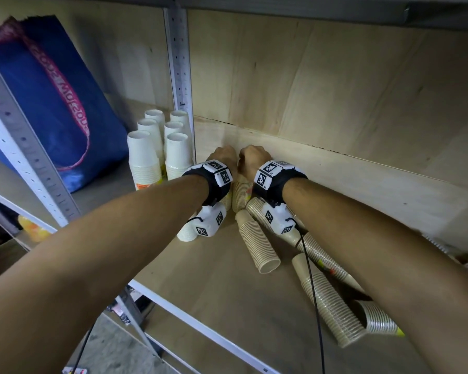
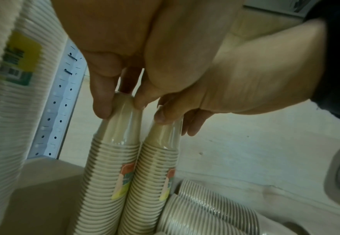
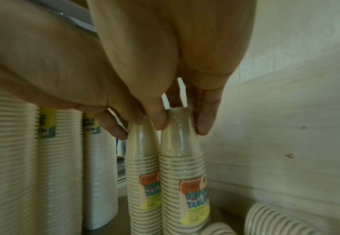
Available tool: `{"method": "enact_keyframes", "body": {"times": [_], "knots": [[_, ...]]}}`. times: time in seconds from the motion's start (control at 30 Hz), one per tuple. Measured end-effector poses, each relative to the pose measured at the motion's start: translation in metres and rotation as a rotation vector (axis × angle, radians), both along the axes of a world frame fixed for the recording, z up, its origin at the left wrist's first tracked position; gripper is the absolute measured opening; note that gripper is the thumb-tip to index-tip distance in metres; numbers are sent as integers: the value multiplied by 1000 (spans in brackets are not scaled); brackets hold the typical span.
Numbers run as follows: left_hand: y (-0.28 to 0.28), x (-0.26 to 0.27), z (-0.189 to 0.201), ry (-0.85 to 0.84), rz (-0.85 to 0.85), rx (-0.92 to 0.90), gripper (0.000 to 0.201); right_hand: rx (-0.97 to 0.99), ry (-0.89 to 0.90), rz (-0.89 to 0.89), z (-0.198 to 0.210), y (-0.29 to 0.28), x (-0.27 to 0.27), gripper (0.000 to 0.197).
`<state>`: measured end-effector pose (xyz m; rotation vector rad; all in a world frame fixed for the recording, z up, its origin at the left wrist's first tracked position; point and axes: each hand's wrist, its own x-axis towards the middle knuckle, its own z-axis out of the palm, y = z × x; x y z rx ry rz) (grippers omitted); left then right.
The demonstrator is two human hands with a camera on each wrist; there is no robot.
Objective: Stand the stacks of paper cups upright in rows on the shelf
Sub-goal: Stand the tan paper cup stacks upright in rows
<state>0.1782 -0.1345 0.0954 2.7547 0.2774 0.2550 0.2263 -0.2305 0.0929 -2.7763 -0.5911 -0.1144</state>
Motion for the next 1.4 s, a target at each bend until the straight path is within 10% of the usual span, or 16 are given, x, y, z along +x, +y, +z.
{"method": "enact_keyframes", "body": {"times": [1.4], "knots": [[-9,3,18,-7,-68,-13,44,92,20,-48,9,-24,-13,34]]}}
